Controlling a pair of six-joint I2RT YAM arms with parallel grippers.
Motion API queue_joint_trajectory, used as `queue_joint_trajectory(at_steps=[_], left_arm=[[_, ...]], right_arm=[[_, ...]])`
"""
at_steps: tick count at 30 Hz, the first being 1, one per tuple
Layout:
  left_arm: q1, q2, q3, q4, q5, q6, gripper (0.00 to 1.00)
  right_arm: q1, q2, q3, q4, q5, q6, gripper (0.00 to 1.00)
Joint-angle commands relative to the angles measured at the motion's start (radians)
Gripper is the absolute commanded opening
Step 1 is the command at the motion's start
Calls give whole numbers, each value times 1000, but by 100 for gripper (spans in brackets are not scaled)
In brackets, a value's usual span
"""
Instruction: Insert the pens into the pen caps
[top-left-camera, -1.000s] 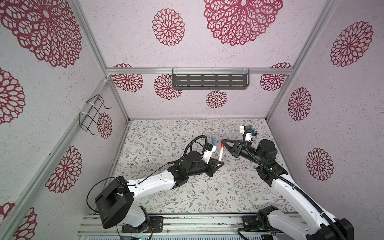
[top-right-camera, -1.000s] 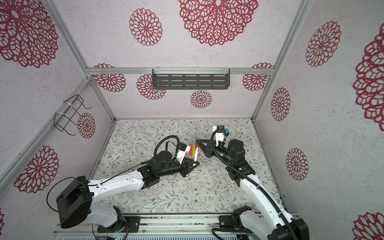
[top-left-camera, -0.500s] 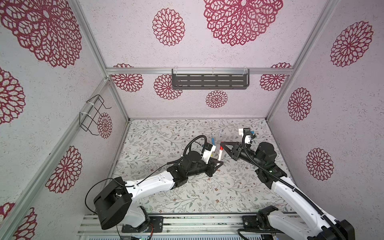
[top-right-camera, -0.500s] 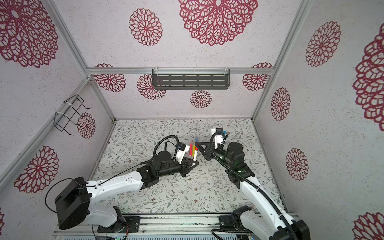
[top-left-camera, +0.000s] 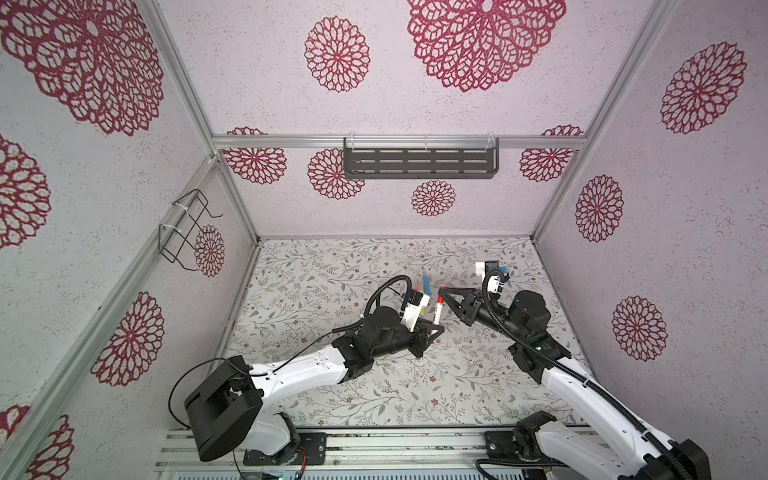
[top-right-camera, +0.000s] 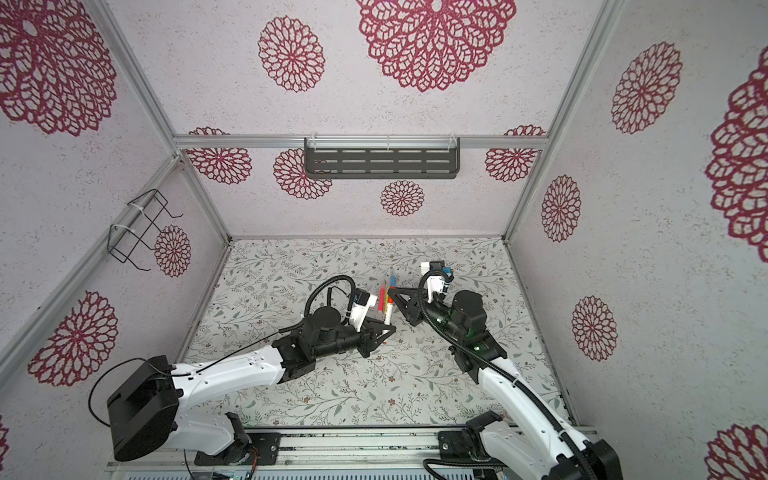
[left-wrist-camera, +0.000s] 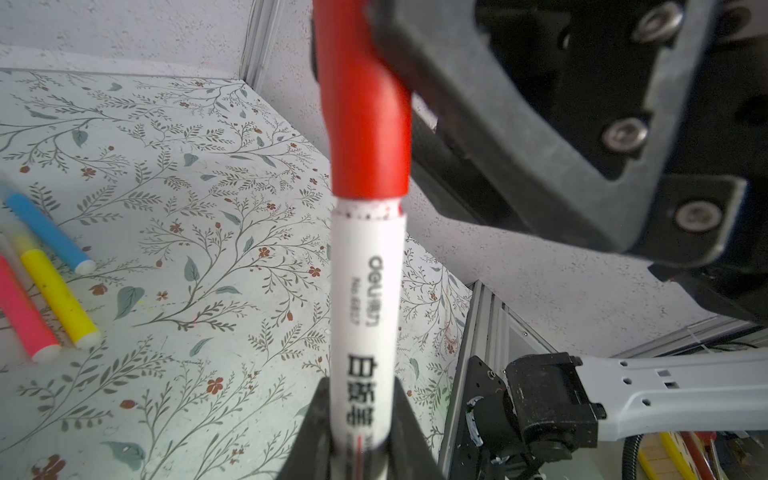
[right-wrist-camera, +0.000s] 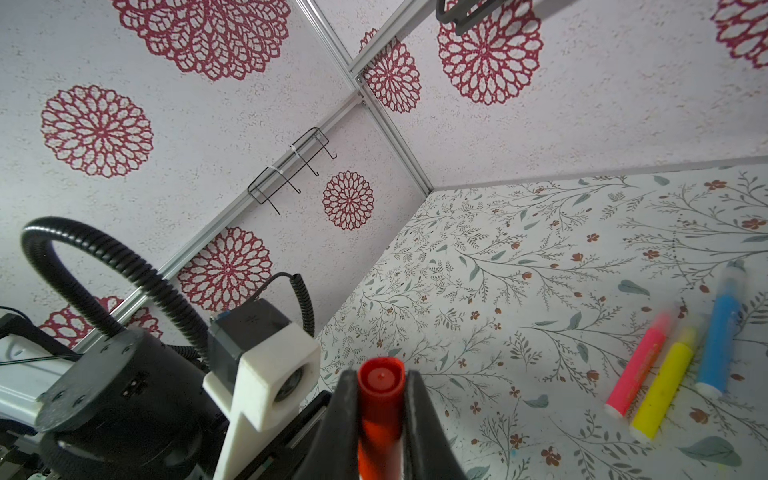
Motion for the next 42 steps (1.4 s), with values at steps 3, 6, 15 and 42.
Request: queue_joint_trajectory(at_steps=[3,6,15,42], left_arm=[[21,-53,-19,121,-66,-32,1],[23,-68,-26,119,-73,-23,1],[24,-74,-34,118,-73,-20,1],[-32,-115,-41,16,-152,64,1]], right_arm=[[42,-47,11,-43,3,-61,22],[48,-45,21,-60,-2,-69,24],[68,-43,48,-66,-21,-91,28],[58,142,481,-459,58,-249,61]])
